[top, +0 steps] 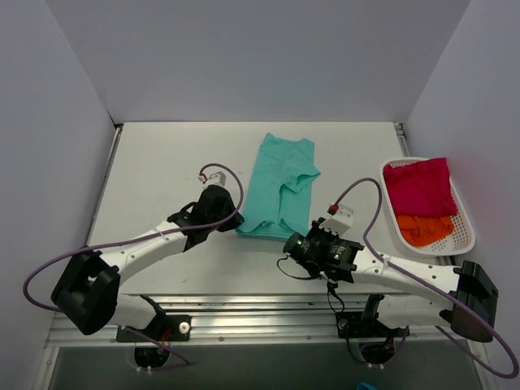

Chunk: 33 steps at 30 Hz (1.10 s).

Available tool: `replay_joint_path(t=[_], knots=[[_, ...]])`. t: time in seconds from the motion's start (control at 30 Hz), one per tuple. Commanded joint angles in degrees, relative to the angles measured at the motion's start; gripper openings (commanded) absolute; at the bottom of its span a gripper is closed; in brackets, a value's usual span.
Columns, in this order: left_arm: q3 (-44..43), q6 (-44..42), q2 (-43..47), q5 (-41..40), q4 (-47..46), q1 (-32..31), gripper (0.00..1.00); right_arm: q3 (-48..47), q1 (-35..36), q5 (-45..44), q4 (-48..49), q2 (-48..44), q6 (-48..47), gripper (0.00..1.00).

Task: Fold and stack the t-shirts
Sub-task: Fold the folded rectangular tshirt in 1/3 of the way

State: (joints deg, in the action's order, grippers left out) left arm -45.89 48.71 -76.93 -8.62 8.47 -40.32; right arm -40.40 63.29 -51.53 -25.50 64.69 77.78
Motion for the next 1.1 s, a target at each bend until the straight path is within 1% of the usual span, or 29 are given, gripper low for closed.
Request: replay_joint_path(t=[0.0, 0.1, 0.23, 0.3, 0.33, 0.4, 0.43, 0.47, 0.5, 0.53, 0.57, 0.6, 0.63, 0.67, 0.7, 0.73, 0.8, 0.83, 0.9, 0.97, 1.0, 1.07], knots=[[-3.94, -2.12, -3.92, 4.75, -4.94, 2.08, 0.04, -1.78, -4.56, -2.35, 3.6, 1.32, -11.05, 0.0], [-6.93, -2.3, -7.79, 6.69, -5.83, 3.13, 0.03, -1.87, -7.47, -0.51, 7.99, 2.37, -16.05, 0.0], [-11.5, -3.35, -13.06, 8.44, -5.48, 4.45, 0.03, -2.13, -13.26, 2.74, 14.84, 4.65, -21.52, 0.0], [-14.66, -4.14, -14.91, 8.62, -4.69, 5.59, 0.03, -2.66, -15.11, 4.68, 17.31, 7.2, -23.45, 0.0], [-15.54, -4.32, -16.83, 10.19, -4.6, 5.95, 0.03, -3.01, -17.38, 5.55, 19.76, 8.43, -25.2, 0.0], [-18.25, -4.5, -18.86, 12.12, -4.69, 7.53, 0.04, -4.59, -19.77, 8.1, 22.93, 12.73, -26.71, 0.0], [-19.49, -4.85, -21.4, 12.92, -4.6, 8.14, 0.04, -5.47, -22.3, 8.98, 23.99, 14.57, -27.93, 0.0], [-22.9, -4.94, -24.73, 14.76, -3.99, 9.63, 0.05, -7.22, -23.81, 10.9, 28.61, 18.51, -29.07, 0.0], [-24.76, -5.29, -24.76, 15.64, -3.55, 10.42, 0.09, -8.71, -25.74, 13.27, 30.05, 20.81, -30.48, 0.0], [-26.86, -5.9, -28.68, 16.26, -1.98, 11.3, 0.16, -10.64, -27.85, 15.64, 31.11, 23.62, -32.49, 0.07], [-29.41, -5.73, -30.81, 16.97, -0.23, 12.36, 0.29, -12.92, -31.43, 17.32, 31.82, 29.39, -33.91, 0.34], [-31.96, -5.56, -33.18, 18.02, 0.84, 14.63, 0.74, -19.04, -32.69, 20.3, 31.56, 32.23, -35.23, 0.72], [-37.03, -5.81, -37.9, 22.38, 0.85, 15.87, 0.99, -22.58, -33.66, 20.15, 28.52, 35.04, -36.02, 0.99], [-39.43, -5.82, -40.04, 24.07, 0.59, 17.01, 0.94, -25.49, -34.19, 19.02, 27.27, 38.64, -36.64, 1.0], [-42.06, -5.64, -42.41, 25.66, 0.32, 18.24, 0.94, -27.95, -34.98, 17.53, 26.73, 39.72, -37.43, 1.0], [-47.92, -4.77, -46.61, 28.81, 0.32, 20.78, 0.94, -31.72, -35.33, 17.34, 26.47, 40.51, -38.13, 1.0], [-53.31, -3.71, -50.06, 31.37, 1.55, 22.9, 0.94, -36.73, -35.6, 16.38, 25.76, 41.13, -39.37, 1.0], [-57.26, -3.53, -50.42, 33.82, 1.2, 24.3, 0.94, -38.16, -35.69, 16.11, 25.76, 40.79, -39.89, 1.0], [-60.27, -3.71, -49.99, 34.46, 2.42, 25.46, 0.94, -40.01, -35.34, 15.84, 23.57, 39.73, -41.56, 1.0], [-60.99, -4.67, -48.15, 32.98, 4.45, 27.04, 0.94, -40.63, -34.99, 15.41, 22.78, 37.1, -42.71, 1.0], [-59.68, -4.94, -44.92, 32.1, 4.54, 27.48, 0.94, -39.85, -34.46, 14.71, 22.86, 35.96, -43.06, 1.0], [-52.05, -5.73, -40.61, 28.69, 2.0, 28.01, 0.94, -35.38, -34.2, 14.52, 23.65, 31.66, -42.97, 1.0]])
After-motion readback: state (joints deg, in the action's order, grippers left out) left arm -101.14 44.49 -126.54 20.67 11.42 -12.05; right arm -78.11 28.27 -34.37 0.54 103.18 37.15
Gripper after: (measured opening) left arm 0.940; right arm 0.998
